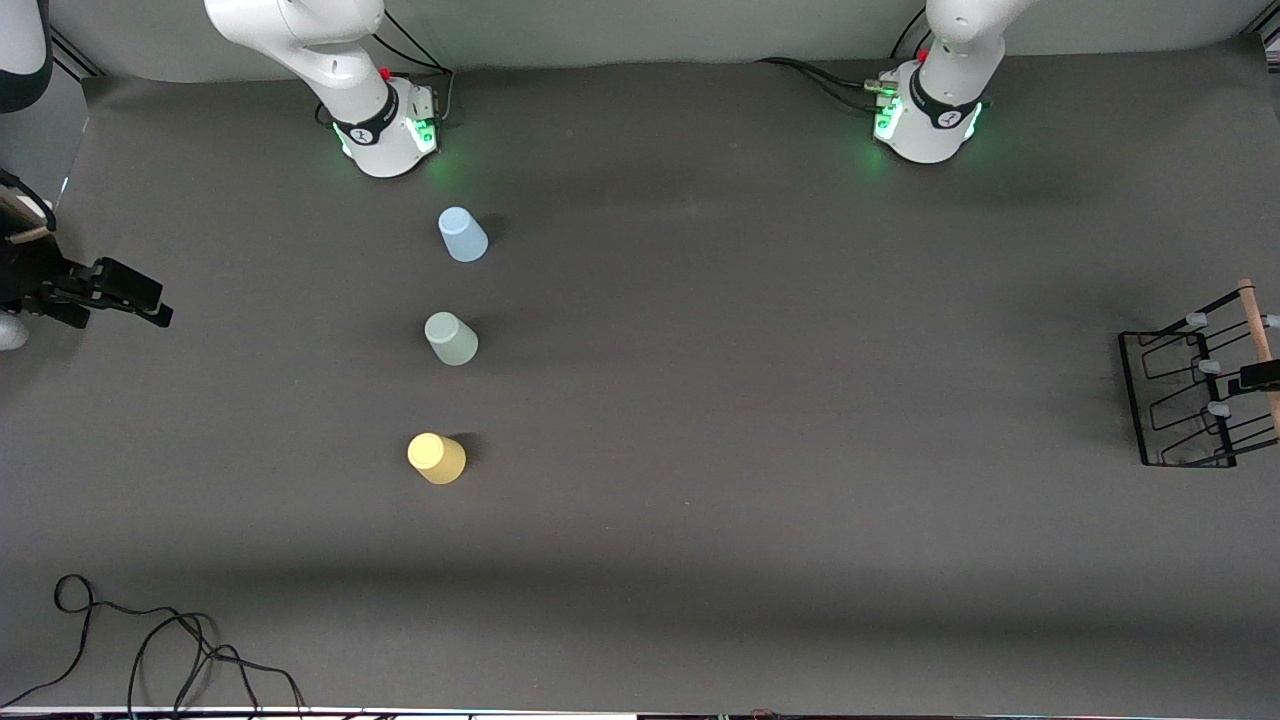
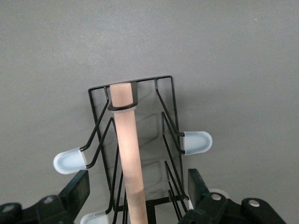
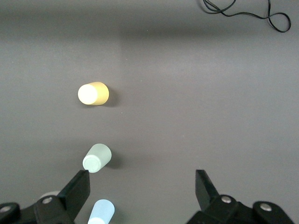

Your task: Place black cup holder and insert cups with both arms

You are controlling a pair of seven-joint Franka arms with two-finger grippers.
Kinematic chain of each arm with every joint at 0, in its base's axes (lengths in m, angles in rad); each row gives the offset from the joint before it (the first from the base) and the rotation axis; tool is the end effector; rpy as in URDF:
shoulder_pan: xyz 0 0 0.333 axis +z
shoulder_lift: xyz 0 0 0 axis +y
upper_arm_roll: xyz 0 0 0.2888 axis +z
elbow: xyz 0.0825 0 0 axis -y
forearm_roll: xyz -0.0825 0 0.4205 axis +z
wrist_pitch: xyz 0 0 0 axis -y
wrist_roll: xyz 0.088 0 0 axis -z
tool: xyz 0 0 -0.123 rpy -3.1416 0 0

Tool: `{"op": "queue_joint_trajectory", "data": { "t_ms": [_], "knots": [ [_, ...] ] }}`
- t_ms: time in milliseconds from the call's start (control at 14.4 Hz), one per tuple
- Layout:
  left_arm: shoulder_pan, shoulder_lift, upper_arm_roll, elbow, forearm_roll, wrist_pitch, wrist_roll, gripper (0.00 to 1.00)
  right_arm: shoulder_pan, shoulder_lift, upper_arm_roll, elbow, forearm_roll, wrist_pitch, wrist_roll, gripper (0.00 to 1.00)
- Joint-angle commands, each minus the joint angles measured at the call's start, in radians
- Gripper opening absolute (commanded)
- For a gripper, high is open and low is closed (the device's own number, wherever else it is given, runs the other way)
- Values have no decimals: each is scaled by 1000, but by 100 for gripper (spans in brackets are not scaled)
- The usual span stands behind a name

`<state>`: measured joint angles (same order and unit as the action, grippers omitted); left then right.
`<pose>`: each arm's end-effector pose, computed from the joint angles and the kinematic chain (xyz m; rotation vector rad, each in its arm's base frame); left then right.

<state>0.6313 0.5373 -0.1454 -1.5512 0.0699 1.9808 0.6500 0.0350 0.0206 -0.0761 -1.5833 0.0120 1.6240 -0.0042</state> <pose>0.6113 0.3401 0.2739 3.0617 -0.2745 -0.1214 0.6014 -0.0229 0.5674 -3.1309 0.0585 -0.0319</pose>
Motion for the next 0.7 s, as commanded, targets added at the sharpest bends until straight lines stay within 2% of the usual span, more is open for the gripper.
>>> {"op": "queue_joint_trajectory", "data": {
  "t_ms": [0,348,487,626],
  "knots": [
    [4,-17,-2,-10,-7,3,-13,88,9,-7,-10,-3,-20,-9,-22,100],
    [14,-20,0,-9,1,-4,-16,88,5,-5,-10,-3,-20,-9,-22,100],
    [11,-23,0,-10,2,-7,-53,81,5,-4,-10,-3,-20,-9,-22,100],
    [1,-16,0,-12,4,-7,-105,83,5,-4,-10,-3,-20,-9,-22,100]
  ]
}}
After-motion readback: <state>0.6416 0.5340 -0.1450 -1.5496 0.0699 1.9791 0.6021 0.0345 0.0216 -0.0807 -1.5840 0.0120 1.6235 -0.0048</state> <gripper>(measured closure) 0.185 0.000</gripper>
